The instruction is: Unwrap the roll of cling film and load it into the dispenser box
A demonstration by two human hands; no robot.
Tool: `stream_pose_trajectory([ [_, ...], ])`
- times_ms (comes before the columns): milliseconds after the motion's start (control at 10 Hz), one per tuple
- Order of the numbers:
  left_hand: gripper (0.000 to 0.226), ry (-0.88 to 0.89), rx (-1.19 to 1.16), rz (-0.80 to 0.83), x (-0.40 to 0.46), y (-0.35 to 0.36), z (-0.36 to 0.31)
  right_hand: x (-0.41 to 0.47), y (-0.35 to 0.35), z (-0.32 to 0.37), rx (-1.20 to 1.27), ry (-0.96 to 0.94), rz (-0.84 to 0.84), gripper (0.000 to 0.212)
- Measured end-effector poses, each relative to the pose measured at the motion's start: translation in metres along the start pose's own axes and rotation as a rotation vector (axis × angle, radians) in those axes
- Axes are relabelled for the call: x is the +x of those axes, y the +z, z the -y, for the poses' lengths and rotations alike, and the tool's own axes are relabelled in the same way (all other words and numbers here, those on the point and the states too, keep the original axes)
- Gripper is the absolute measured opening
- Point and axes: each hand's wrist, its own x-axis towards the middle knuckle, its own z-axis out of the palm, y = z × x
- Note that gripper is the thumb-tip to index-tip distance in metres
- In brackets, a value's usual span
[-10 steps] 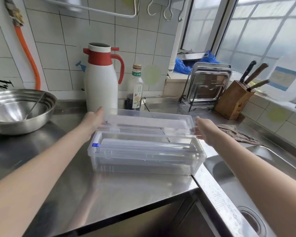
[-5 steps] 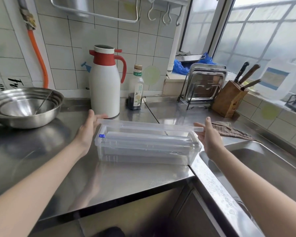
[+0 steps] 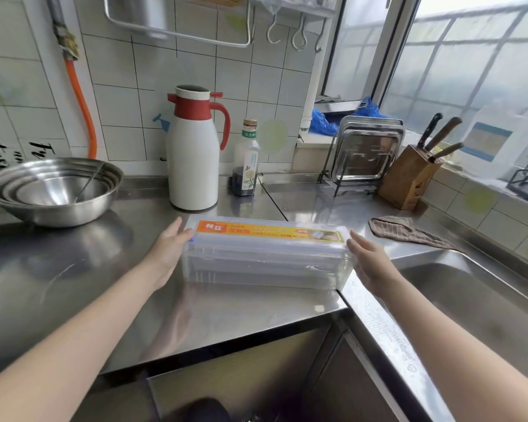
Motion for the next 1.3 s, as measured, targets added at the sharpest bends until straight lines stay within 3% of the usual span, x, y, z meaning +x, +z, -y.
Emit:
stream_pose_trajectory([
  [100, 0.013, -0.046, 0.031, 0.015, 0.001, 0.001, -0.005, 0.007, -0.001, -0.001, 0.031, 0.006, -0.004, 0.049],
  [500, 0.029, -0.036, -0.019, 0.009, 0.036, 0.021, -0.016, 0.058, 0.005, 0.004, 0.187, 0.022, -0.140, 0.044],
  [1000, 0.020, -0.024, -0.060, -0.124, 0.136, 0.047, -0.015, 0.152, 0.023, 0.022, 0.186, -0.027, -0.149, 0.039],
  [1200, 0.024, -0.041, 0.077, -0.125, 0.147, 0.047, -0.010, 0.156, 0.025, 0.024, -0.019, -0.042, -0.137, 0.036],
  [1300, 0.022, -0.069, 0.308, -0.200, 0.145, 0.053, -0.016, 0.147, 0.029, 0.030, -0.137, -0.046, -0.236, 0.034],
])
